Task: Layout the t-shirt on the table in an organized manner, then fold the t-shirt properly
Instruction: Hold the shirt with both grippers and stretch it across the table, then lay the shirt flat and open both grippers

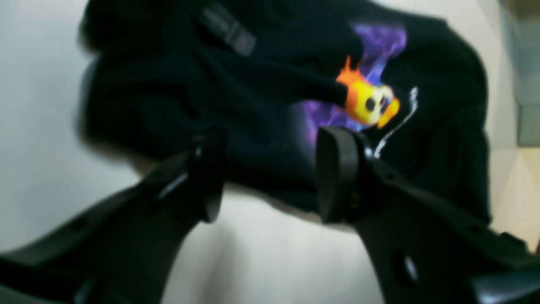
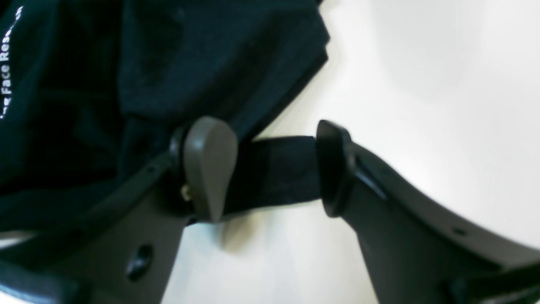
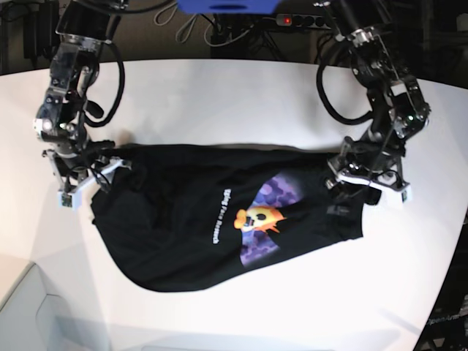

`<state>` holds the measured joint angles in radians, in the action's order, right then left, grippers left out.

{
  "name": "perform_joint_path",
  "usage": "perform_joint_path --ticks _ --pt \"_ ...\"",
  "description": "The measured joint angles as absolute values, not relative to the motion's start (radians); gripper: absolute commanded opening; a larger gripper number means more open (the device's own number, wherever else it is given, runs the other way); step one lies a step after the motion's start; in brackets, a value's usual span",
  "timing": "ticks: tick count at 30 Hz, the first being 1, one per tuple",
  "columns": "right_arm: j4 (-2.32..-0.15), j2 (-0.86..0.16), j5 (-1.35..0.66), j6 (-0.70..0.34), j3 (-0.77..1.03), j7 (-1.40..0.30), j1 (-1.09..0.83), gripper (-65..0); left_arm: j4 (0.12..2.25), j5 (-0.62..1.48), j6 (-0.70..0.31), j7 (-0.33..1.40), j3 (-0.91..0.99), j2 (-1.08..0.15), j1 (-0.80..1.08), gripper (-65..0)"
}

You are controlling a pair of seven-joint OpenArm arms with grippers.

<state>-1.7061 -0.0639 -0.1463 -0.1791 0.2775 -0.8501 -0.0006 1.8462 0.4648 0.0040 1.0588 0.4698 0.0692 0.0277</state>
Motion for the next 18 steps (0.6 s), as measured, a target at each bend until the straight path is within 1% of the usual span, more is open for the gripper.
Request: perform_joint_path --ticks 3,6,9,12,18 --pt "-1.707 -0.064 -0.147 -0.179 0.276 -0.851 0.0 -30.6 1.874 0.547 -0.003 1.031 0.516 0.063 0.06 -31.8" --pt "-1.707 -0.067 -0.146 -0.179 0.278 -0.849 -0.009 -30.6 1.815 0.551 0.013 0.902 0.617 0.039 0.048 -31.8" --pt "-1.706 -0.065 -0.147 -0.179 0.278 -0.85 -0.017 -30.6 1.661 0.55 0.01 0.828 0.631 -0.01 -0.041 -31.8" --pt "-1.704 -0.064 -0.147 -0.179 0.276 -0.85 -0.014 -30.6 1.46 0.55 0.02 0.777 0.575 -0.078 -0.161 -31.8" --pt "-1.703 -0.064 -0.147 -0.179 0.278 -0.851 -0.016 -30.6 1.109 0.548 0.014 0.669 0.447 -0.144 -0.382 -31.8"
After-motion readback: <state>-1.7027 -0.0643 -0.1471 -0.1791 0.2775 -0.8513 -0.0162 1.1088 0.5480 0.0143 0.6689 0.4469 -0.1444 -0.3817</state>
